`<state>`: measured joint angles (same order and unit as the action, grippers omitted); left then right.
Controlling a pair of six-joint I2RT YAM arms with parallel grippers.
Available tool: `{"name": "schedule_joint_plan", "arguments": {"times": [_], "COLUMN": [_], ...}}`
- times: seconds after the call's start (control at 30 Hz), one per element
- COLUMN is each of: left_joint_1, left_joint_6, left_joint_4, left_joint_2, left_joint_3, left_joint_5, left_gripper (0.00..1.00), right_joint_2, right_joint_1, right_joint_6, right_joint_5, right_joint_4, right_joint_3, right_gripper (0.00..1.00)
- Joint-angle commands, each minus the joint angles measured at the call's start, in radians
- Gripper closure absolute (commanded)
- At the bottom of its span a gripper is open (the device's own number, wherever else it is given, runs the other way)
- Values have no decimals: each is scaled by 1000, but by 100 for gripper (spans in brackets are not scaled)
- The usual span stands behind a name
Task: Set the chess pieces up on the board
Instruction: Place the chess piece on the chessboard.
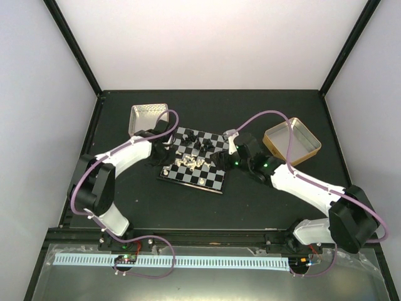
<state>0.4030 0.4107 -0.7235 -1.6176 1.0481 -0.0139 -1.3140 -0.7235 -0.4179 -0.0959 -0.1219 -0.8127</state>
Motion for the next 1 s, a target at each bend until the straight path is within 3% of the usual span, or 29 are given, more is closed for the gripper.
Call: {"name": "schedule_joint_plan", "arguments": {"times": [0.0, 0.43, 0.8, 0.97], "left_joint_1": [-9, -9, -9, -9], "left_joint_6": [-23, -27, -48, -42], "left_joint_4": [17, 1, -25, -41], "left_joint_2": [-42, -71, -56, 1], "left_joint_3": [56, 44, 57, 79], "left_joint_5": [13, 5, 6, 9], "left_gripper": [99, 97, 67, 58], "right_joint_2": [-10, -42, -41, -53], "right_joint_1": [-4, -4, -4, -2], "right_joint_6": [6, 22, 6, -18], "right_joint_5": [7, -7, -11, -5], "right_joint_4": [-14, -19, -12, -45], "right_joint_3": [-31, -56, -52, -70], "right_gripper": [35, 35, 35, 35]}}
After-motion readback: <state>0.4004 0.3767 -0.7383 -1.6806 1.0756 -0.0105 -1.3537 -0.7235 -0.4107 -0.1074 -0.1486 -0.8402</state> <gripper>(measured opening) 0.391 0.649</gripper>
